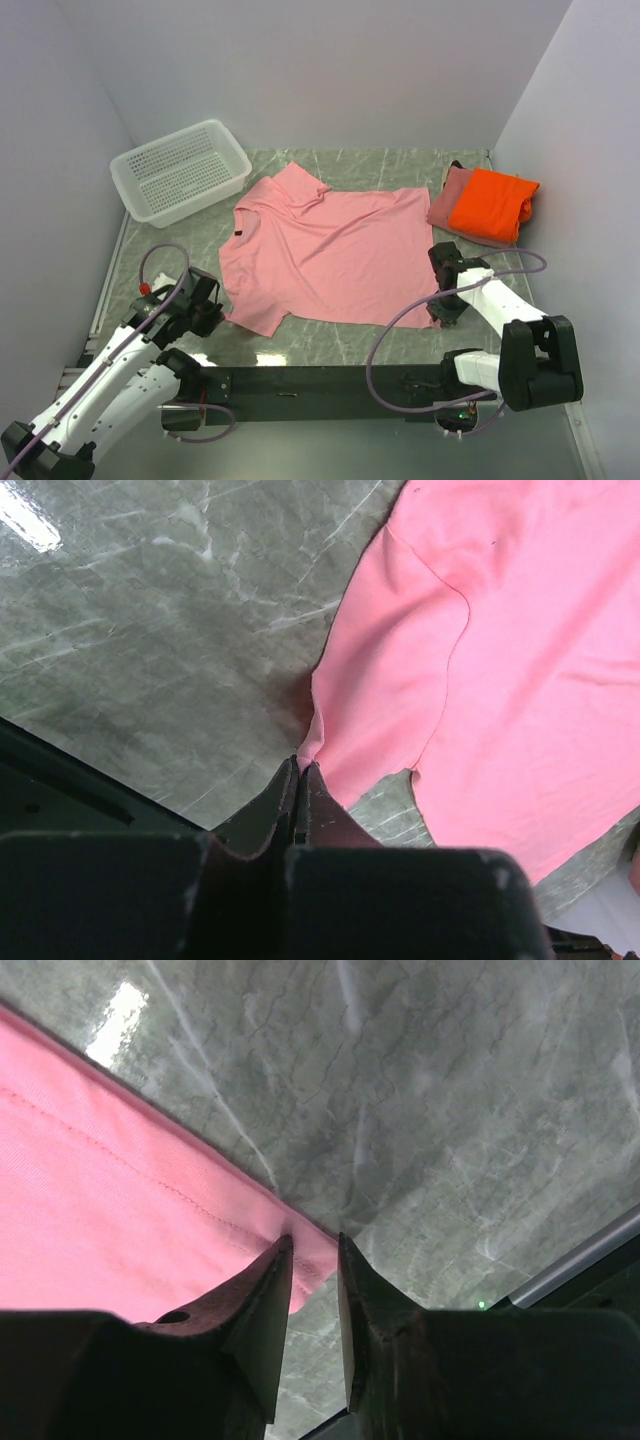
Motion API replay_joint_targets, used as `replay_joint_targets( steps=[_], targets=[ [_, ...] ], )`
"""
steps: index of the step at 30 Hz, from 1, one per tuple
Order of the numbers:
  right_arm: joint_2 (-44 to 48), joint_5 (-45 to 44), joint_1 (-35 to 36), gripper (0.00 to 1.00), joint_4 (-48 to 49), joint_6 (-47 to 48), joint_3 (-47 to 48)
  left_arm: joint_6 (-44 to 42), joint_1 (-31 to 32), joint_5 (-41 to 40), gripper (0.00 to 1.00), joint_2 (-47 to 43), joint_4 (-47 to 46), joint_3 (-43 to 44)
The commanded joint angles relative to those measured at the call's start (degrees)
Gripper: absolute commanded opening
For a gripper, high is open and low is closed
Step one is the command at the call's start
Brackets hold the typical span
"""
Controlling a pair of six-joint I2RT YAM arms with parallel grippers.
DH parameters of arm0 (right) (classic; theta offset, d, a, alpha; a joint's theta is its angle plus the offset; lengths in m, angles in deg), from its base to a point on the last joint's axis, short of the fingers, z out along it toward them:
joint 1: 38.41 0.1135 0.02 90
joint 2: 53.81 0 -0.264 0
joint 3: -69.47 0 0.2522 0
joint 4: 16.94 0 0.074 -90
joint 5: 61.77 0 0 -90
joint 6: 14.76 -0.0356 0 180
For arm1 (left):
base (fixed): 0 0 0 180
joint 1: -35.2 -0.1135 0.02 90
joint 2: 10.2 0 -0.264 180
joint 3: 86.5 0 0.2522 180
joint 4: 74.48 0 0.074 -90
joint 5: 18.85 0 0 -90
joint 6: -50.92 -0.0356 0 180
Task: Fold and stack the t-shirts
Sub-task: Flatten the tshirt out
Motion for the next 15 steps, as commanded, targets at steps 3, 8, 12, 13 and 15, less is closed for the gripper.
replay_joint_targets(
  steps=[3, 8, 12, 13, 15],
  targets=[
    [2.7, 0.8, 2.2, 0.37, 1.6, -4.0, -2.2, -0.2, 0.2, -0.6, 0.0, -0.7, 1.5, 2.1],
    [5.4, 4.4, 2.1, 0.42, 2.6, -4.1, -2.8, -0.1, 0.2, -0.8, 0.01, -0.9, 1.8, 2.4],
    [5.9, 7.1, 2.1, 0.47, 2.6, -5.2, -3.9, -0.1, 0.2, -0.8, 0.01, -0.9, 1.5, 2.6],
    [6.1, 7.1, 2.1, 0.47, 2.5, -5.5, -4.3, -0.2, 0.2, -0.8, 0.01, -0.8, 1.5, 2.8],
    [6.5, 6.8, 2.2, 0.47, 2.1, -6.3, -4.6, -0.3, 0.1, -0.9, 0.01, -0.6, 1.6, 3.1]
  ],
)
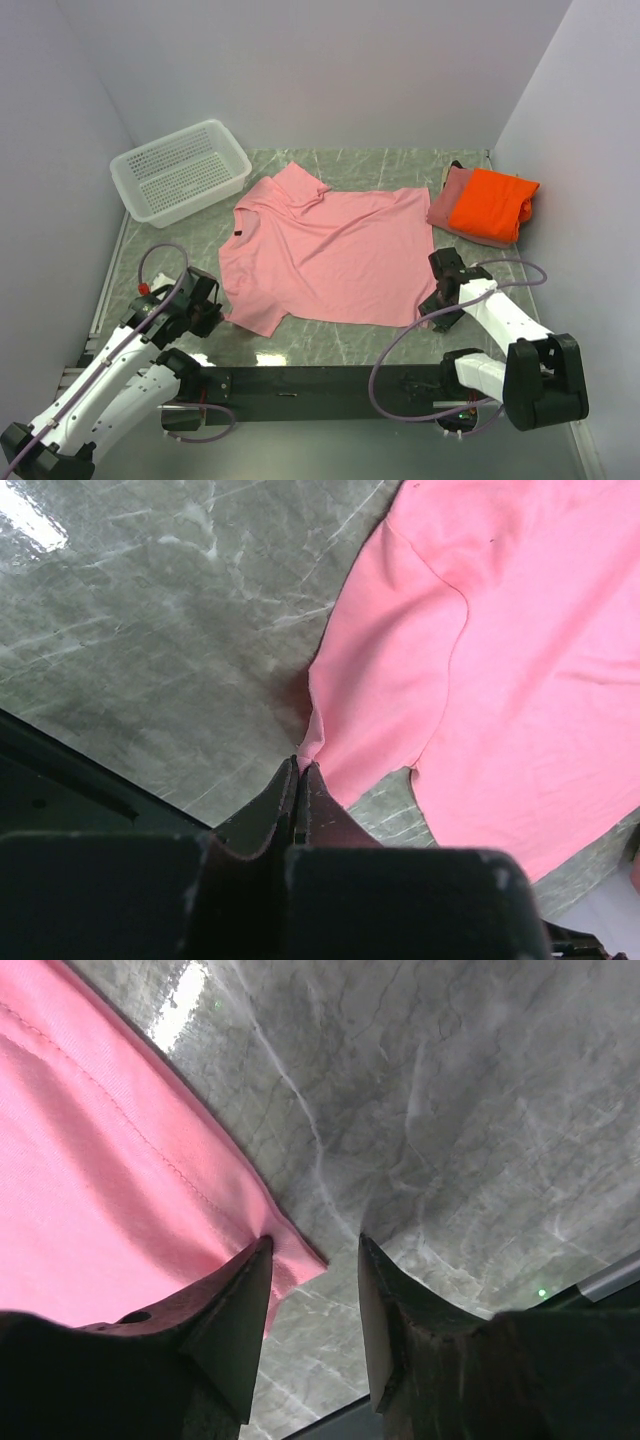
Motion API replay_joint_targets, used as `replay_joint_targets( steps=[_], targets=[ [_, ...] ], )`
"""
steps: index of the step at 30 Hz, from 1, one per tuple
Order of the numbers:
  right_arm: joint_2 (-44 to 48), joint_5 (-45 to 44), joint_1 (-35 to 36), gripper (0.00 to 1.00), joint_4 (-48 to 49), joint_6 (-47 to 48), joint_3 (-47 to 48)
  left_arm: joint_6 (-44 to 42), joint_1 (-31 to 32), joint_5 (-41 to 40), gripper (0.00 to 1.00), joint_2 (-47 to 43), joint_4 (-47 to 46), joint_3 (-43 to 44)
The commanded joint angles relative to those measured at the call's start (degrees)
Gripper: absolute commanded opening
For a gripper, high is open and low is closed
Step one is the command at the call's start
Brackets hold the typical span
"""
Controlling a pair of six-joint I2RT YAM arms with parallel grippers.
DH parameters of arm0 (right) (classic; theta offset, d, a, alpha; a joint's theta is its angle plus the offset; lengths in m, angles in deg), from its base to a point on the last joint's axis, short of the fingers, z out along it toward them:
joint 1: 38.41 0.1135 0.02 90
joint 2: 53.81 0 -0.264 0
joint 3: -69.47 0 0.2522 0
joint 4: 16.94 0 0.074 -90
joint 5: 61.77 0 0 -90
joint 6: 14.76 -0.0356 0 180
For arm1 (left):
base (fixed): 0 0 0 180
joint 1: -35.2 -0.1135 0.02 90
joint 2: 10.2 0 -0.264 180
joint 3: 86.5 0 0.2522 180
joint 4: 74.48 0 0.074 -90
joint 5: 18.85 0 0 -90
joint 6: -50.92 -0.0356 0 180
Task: Fold and stack the t-shirts
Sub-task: Flatten the tshirt out
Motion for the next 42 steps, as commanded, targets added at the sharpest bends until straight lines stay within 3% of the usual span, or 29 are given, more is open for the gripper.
replay_joint_targets(
  steps=[1, 10, 19, 31, 42],
  targets=[
    [2.0, 0.0, 0.6, 0.47, 0.0, -2.4, -1.3, -0.5, 0.2, -1.0, 0.0, -0.2, 0.6, 2.9],
    [3.9, -0.2, 1.1, 0.32, 1.4, -5.4, -3.1, 0.3, 0.2, -0.7, 0.01, -1.2, 0.5, 2.0],
    [2.3, -1.9, 2.6, 0.0, 2.0, -5.9, -3.0, 0.6, 0.2, -1.4, 0.01, -1.7, 1.6, 2.3],
    [8.7, -9.8, 3.8, 0.0, -10.8, -1.5, 9.6, -1.3, 0.2, -1.7, 0.01, -1.5, 2.0, 4.2],
    [15.2, -12.7, 5.0, 0.0, -20.4, 0.1, 10.6, -4.3, 0.2, -1.0, 0.01, -1.7, 5.4, 7.1]
  ],
)
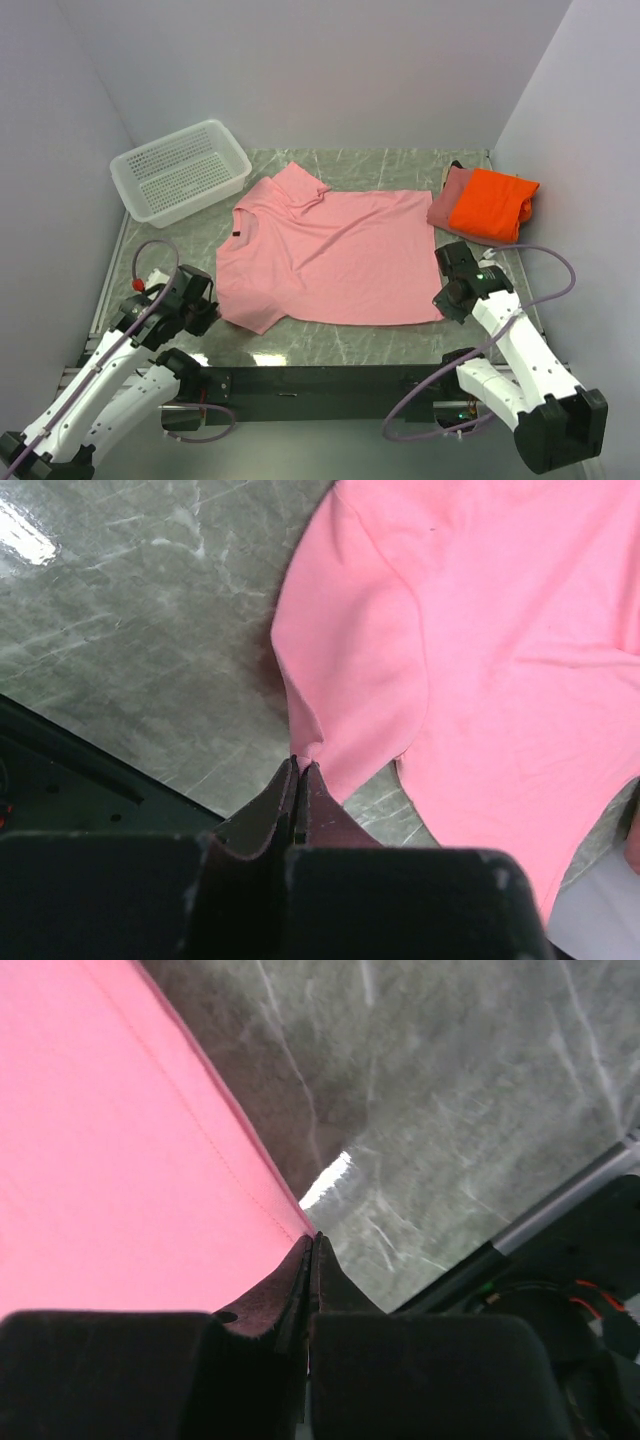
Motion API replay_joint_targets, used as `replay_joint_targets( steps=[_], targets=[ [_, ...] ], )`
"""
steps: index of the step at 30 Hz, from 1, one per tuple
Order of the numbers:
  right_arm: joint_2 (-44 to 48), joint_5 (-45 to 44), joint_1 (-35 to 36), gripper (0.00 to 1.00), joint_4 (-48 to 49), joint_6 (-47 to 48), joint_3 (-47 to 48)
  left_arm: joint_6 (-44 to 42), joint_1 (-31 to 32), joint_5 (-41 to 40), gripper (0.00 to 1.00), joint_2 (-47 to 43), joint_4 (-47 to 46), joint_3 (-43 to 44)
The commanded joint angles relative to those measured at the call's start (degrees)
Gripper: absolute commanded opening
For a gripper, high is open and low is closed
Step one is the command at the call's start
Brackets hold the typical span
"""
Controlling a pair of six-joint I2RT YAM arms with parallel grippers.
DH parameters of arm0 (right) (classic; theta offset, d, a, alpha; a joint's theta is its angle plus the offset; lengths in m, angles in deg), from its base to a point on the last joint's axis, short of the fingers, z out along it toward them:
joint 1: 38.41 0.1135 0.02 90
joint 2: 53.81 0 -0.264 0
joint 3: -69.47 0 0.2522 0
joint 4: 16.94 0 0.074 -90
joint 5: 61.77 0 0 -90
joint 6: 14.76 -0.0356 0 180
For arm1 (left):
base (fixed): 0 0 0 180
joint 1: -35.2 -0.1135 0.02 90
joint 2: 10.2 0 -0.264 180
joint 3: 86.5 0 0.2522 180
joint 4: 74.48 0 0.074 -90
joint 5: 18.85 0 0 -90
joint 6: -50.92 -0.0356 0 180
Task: Fold and stack the t-shirts
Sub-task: Flatten the tshirt out
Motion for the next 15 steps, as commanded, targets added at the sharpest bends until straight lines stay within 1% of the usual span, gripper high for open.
replay_joint_targets(
  steps=[1, 10, 15],
  targets=[
    [3.3, -3.8, 1.1, 0.0, -6.0, 0.3, 0.3, -2.4, 0.2, -0.6, 0.01, -0.5, 2.8, 3.4],
    [4.7, -4.5, 4.8, 0.0, -10.3, -2.1, 1.8, -4.3, 0.2, 1.2, 0.0, -1.8, 7.4, 6.2],
    [7.0, -2.5, 8.6, 0.0, -12.4, -5.0, 0.8, -4.3, 0.2, 2.7, 0.0, -3.2, 10.8, 7.5]
  ],
)
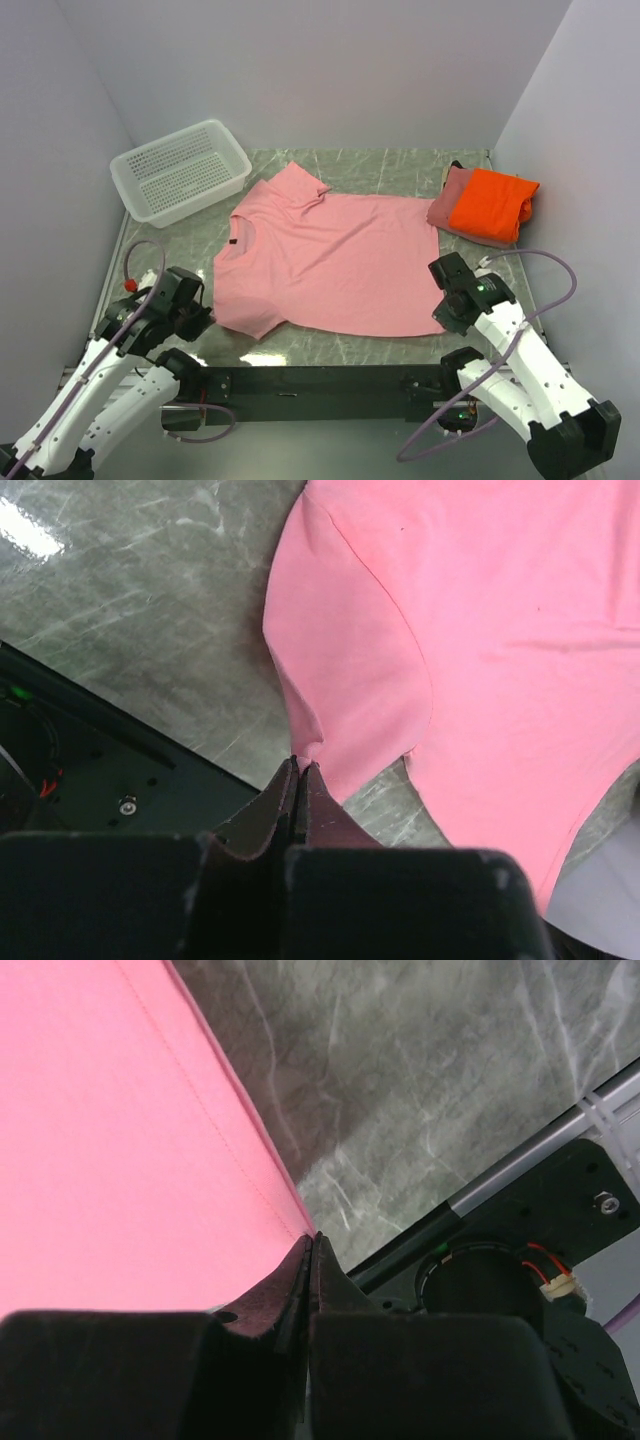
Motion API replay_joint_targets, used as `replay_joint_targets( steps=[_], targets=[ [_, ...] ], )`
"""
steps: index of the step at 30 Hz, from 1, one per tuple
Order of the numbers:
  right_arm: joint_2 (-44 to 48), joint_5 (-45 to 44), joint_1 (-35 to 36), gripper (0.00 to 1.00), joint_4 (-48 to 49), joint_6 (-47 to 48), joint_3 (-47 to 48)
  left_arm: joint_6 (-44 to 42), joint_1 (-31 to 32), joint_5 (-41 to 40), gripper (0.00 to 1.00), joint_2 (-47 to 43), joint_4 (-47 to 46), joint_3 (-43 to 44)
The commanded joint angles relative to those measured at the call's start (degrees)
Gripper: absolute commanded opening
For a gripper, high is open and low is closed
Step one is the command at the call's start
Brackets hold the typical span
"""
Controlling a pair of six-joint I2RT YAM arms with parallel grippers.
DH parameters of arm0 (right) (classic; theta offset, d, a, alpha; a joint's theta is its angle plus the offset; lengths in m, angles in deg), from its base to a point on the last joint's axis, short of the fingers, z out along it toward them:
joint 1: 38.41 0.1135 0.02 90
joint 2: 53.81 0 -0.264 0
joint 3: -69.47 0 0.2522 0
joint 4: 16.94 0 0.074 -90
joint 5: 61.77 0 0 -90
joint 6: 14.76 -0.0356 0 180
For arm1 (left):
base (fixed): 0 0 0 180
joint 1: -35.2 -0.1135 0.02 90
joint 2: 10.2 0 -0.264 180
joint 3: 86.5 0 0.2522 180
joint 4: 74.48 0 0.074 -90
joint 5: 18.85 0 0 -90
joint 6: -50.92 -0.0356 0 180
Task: Fold and stack the t-shirts
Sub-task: Flatten the tshirt out, then fold the tshirt
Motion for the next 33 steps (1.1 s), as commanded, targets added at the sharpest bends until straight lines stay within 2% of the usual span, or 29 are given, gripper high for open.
replay_joint_targets(
  steps=[1, 9, 15, 21, 25, 33],
  targets=[
    [2.2, -1.2, 2.7, 0.0, -3.9, -4.8, 1.2, -1.1, 0.2, 1.5, 0.0, -2.0, 4.0, 2.4],
    [3.4, -1.0, 6.5, 0.0, -8.0, -7.4, 2.4, -1.8, 0.2, 3.0, 0.01, -3.8, 4.6, 3.3],
    [-1.5, -0.4, 6.5, 0.0, -3.1, -3.0, 3.4, -11.7, 0.2, 7.2, 0.01, 0.2, -9.4, 0.7],
    [-10.1, -1.7, 6.1, 0.0, 3.2, 1.5, 7.1, -25.2, 0.1, 8.4, 0.0, 15.3, -21.2, 4.4],
    [-13.9, 0.9, 3.6, 0.0, 8.2, 5.3, 7.7, -32.7, 0.0, 7.2, 0.0, 28.9, -24.9, 11.3],
    [-22.0, 4.7, -3.7, 0.0, 16.7, 13.0, 9.2, -43.6, -1.5, 2.2, 0.0, 43.1, -28.9, 25.1]
  ],
)
